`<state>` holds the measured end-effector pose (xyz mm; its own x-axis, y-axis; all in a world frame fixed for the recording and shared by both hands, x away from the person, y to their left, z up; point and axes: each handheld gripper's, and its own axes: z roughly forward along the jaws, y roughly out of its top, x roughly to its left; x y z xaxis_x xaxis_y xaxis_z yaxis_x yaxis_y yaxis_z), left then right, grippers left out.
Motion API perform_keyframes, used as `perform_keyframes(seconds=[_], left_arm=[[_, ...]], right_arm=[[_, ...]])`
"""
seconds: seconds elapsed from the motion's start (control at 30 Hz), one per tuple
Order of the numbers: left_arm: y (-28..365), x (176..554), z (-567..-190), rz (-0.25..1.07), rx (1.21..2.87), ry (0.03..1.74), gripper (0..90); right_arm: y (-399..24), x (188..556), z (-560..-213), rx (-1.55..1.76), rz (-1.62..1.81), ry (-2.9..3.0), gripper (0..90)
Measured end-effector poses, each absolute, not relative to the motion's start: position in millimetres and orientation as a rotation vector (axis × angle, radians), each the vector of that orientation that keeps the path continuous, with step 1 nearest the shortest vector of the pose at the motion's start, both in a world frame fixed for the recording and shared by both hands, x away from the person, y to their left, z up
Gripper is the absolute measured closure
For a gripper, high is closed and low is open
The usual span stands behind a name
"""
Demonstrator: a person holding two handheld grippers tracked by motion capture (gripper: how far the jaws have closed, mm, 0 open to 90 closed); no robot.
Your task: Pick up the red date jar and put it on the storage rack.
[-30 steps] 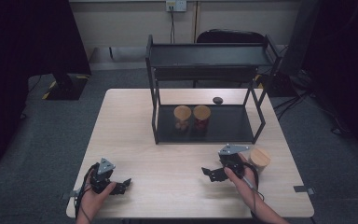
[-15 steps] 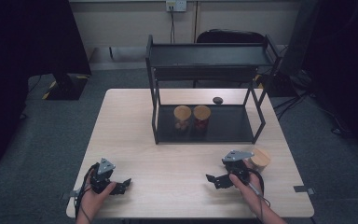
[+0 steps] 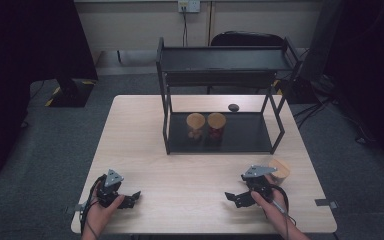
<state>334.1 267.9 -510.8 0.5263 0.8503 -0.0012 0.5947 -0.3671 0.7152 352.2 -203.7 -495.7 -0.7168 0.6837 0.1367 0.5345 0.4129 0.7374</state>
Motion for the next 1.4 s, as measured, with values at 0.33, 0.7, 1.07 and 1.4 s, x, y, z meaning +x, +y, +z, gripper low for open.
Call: perform_keyframes(seconds=[0.33, 0.7, 1.07, 1.4], left_arm=[[268, 334, -511, 0.491, 2.096, 1.168, 0.2], [268, 334, -511, 0.491, 2.096, 1.169, 0.2], [268, 334, -511, 0.491, 2.096, 1.169, 0.2], [268, 334, -511, 0.491, 2.096, 1.169, 0.2]], right_arm=[[-213, 348, -495, 1.088, 1.191, 2.506, 2.4], [-224, 342, -495, 1.087, 1.183, 2.53, 2.4], [-233, 338, -495, 1.085, 1.168, 2.55, 3.1], [-239, 329, -499, 1.074, 1.156, 2.595, 3.2]])
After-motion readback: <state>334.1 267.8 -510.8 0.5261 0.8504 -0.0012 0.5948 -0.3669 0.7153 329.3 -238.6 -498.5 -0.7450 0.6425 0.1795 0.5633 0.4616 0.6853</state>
